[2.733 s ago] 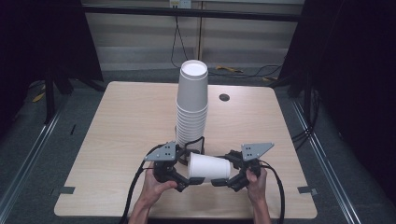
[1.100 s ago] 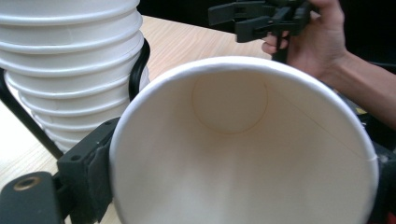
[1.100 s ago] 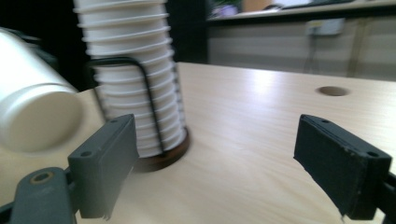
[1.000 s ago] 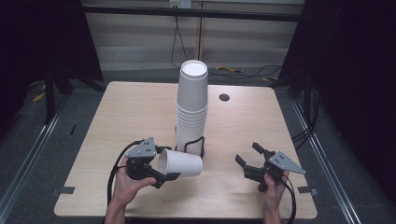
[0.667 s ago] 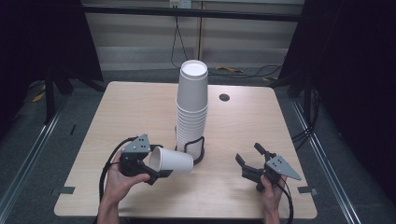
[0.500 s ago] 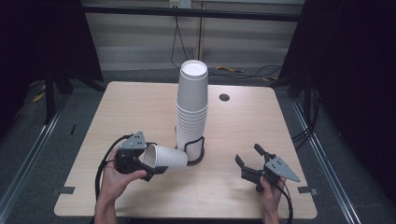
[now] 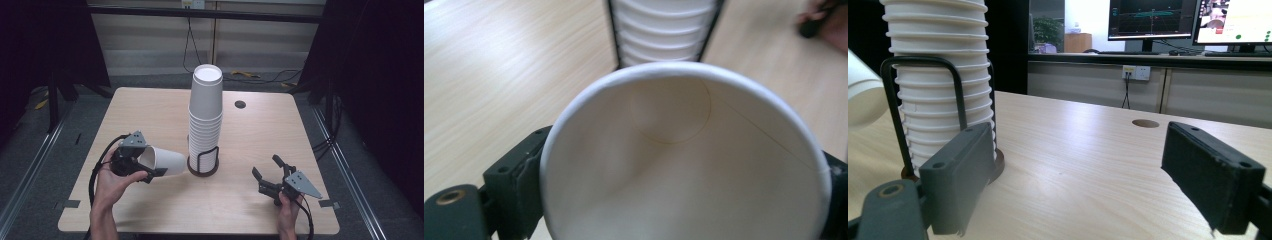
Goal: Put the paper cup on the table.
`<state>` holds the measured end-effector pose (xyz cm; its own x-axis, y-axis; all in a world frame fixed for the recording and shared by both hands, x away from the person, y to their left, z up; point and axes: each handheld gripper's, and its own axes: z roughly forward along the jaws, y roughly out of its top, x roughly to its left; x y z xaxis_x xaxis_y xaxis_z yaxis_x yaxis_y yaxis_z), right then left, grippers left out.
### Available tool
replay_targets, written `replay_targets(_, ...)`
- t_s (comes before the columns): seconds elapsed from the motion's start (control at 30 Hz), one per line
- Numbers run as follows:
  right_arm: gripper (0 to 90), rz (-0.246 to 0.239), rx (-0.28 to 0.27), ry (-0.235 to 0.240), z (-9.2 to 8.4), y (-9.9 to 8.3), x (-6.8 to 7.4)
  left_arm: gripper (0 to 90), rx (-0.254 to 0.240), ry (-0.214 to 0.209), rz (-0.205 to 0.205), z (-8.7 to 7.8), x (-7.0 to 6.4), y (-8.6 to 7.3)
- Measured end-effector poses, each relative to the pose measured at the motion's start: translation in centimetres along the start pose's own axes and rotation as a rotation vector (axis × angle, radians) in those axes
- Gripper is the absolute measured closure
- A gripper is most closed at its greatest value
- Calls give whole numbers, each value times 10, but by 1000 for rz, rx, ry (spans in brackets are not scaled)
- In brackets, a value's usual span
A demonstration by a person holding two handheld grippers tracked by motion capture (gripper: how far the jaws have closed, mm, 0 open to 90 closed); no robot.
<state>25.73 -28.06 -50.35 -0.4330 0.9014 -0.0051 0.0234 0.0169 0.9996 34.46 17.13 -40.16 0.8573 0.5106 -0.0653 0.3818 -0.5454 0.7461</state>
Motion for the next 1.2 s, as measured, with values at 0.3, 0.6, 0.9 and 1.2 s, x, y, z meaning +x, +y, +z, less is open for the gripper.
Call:
replay_targets(0.3, 135, 1, -7, -1, 0, 0, 0, 90, 116, 32, -1, 10, 16, 15)
replay_targets(0.6, 135, 2, -4, -1, 0, 0, 0, 90, 218, 29, -8, 19, 38, 25)
replay_targets(0.9, 135, 3, -3, -2, 0, 0, 0, 88, 346, 28, 29, 25, 51, 35)
replay_targets(1.2, 135, 3, -3, -2, 0, 0, 0, 84, 445, 48, 62, 36, 54, 47)
